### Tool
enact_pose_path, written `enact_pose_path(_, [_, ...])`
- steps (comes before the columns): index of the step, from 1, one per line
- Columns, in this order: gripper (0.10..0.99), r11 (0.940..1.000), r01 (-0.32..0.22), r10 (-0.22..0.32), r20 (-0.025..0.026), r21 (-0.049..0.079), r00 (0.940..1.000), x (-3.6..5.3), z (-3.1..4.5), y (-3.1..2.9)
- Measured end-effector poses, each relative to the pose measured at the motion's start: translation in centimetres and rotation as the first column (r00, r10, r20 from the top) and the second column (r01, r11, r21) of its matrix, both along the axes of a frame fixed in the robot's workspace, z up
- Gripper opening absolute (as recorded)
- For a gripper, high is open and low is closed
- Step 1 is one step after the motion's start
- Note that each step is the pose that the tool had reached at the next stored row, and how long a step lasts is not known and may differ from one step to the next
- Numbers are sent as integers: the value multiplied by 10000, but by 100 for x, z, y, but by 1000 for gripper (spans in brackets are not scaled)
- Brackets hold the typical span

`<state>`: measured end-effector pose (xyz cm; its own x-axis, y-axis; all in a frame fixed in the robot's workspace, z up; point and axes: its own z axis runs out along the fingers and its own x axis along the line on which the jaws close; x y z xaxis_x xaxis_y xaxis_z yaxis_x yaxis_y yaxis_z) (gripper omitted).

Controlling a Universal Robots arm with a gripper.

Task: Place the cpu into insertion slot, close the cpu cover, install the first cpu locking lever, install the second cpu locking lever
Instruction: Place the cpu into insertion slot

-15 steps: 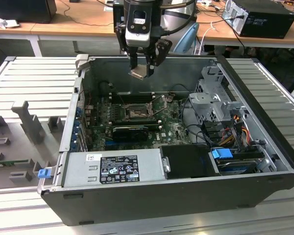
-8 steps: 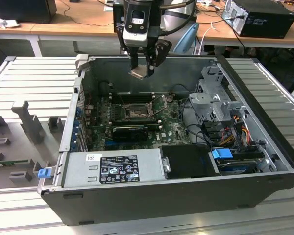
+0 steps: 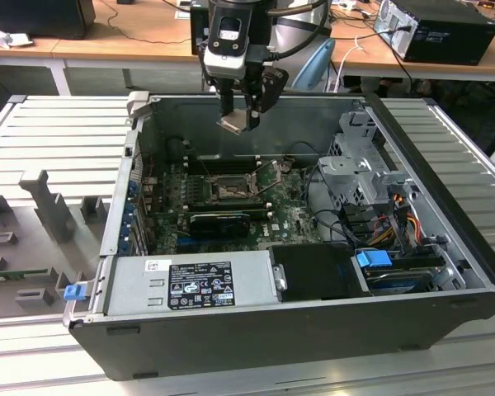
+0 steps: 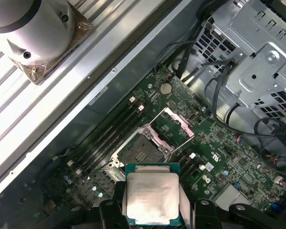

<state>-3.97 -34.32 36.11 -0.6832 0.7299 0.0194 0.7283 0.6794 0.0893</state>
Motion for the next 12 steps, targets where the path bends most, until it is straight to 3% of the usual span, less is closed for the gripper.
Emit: enact_pose_path(12, [529, 9971, 766, -766, 0, 0, 9971, 0, 0, 0])
